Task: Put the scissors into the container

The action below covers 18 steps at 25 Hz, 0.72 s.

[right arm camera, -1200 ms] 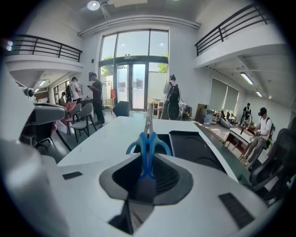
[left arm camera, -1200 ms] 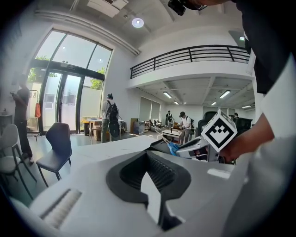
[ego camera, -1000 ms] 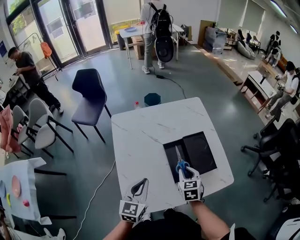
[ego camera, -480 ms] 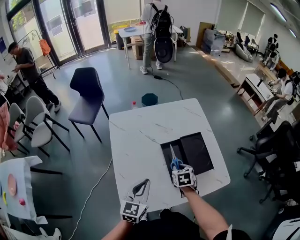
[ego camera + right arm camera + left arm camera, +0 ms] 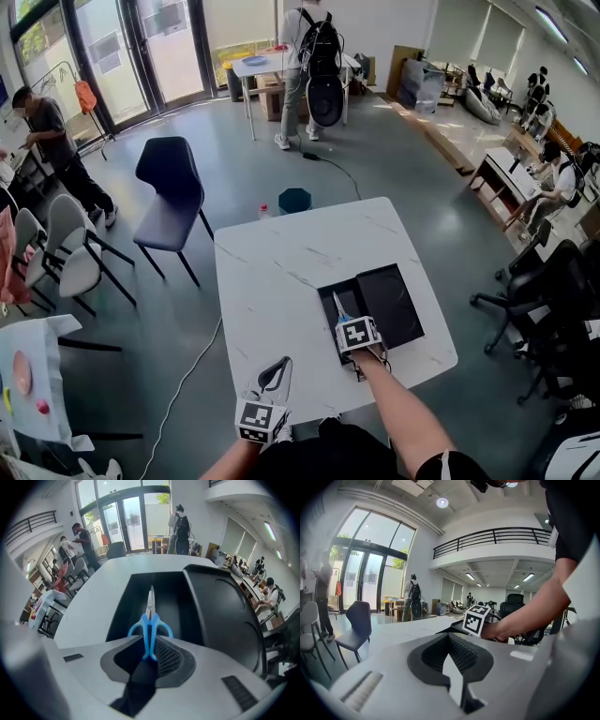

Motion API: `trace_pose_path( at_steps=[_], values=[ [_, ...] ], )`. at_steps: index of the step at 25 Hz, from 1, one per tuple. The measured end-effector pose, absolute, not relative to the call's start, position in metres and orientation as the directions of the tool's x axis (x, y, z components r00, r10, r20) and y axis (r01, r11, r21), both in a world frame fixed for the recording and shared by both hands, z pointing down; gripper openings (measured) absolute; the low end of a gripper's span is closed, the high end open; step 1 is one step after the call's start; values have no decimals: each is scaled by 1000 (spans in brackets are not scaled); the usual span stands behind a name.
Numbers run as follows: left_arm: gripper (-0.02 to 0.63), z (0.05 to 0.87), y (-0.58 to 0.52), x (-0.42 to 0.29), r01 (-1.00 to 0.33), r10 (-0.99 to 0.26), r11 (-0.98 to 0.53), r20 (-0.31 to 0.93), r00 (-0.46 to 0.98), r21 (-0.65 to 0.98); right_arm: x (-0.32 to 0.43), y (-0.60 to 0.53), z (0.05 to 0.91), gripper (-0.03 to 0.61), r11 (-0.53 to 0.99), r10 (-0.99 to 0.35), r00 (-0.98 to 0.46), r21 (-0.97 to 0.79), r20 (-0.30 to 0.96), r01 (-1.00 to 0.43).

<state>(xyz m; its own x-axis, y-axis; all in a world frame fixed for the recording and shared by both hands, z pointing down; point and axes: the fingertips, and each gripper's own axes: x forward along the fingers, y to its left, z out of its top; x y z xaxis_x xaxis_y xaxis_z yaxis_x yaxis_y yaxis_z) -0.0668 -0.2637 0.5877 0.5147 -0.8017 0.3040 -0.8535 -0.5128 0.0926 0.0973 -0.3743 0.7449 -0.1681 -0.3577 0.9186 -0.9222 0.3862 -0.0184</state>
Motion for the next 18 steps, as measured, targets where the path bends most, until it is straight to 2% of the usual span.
trace_pose_path(
  at_steps=[11, 15, 18],
  values=[
    [9, 589, -257, -66, -849, -796, -519, 309, 521, 94, 94, -378, 758, 97, 422, -299, -136, 3, 944, -907],
    [9, 587, -257, -66, -851, -798, -516, 309, 518, 95, 88, -390, 718, 95, 405, -416, -166, 19, 894, -914],
    [9, 580, -264, -64, -856, -806, -508, 296, 513, 99, 78, -399, 667, 67, 417, -539, -209, 43, 816, -908]
  ],
)
